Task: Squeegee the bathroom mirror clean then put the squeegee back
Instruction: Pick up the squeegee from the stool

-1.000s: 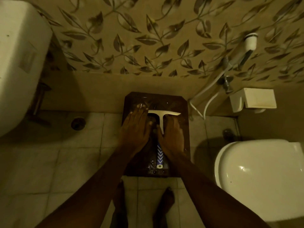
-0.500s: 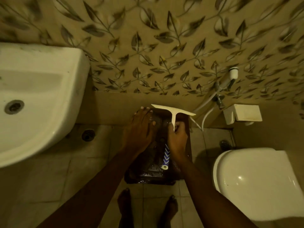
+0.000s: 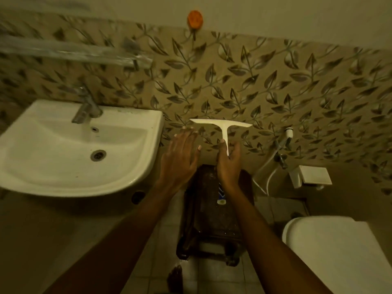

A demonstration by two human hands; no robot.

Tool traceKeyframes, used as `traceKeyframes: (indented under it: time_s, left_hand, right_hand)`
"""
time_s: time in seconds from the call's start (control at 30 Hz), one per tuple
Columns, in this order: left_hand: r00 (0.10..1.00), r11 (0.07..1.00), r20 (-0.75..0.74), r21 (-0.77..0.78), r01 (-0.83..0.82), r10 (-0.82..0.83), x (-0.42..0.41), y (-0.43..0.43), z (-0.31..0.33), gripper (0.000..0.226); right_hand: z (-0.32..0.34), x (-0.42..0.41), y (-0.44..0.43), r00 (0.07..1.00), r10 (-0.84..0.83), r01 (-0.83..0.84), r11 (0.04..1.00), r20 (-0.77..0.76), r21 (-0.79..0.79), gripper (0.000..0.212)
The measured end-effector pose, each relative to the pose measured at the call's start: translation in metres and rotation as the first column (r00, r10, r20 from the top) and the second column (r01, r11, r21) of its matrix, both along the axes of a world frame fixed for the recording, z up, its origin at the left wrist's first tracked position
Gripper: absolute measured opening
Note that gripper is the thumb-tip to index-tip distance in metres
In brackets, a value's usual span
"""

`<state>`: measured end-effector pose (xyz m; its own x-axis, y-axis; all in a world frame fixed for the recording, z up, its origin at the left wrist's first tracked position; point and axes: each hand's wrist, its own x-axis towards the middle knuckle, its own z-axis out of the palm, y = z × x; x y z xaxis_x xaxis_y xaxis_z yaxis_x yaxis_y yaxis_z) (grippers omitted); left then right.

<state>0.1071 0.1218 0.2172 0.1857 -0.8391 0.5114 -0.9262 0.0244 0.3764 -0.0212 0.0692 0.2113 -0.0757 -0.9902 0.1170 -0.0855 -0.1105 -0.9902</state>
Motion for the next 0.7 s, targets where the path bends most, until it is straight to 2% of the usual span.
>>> traceKeyframes:
  time_s: [0.13,0.33,0.53,0.7]
  left_hand:
    - [0.996,0.995,0.045,-0.077,-0.069,0.072,0.023,0.021,0.036,0.044]
    - [0.974,0.962,0.126,-0.22,-0.16,0.191,0.09,0.045,0.108,0.043]
    - [0.95,0.917,0.183,-0.36,-0.173,0.251,0.183,0.074,0.175,0.04]
    - [0.935,0.895,0.226,-0.415,-0.163,0.275,0.276,0.098,0.222,0.04]
  right_hand:
    - [0.04,0.029,0.01,0.999,0.034,-0.033,0.997,0.016,-0.071,0.019]
    - [0.116,0.096,0.024,0.989,0.134,-0.112,0.955,0.063,-0.273,0.024]
    - [0.172,0.181,0.047,0.981,0.159,-0.105,0.922,0.115,-0.373,0.023]
    - [0.207,0.264,0.063,0.984,0.103,-0.026,0.886,0.142,-0.463,0.032]
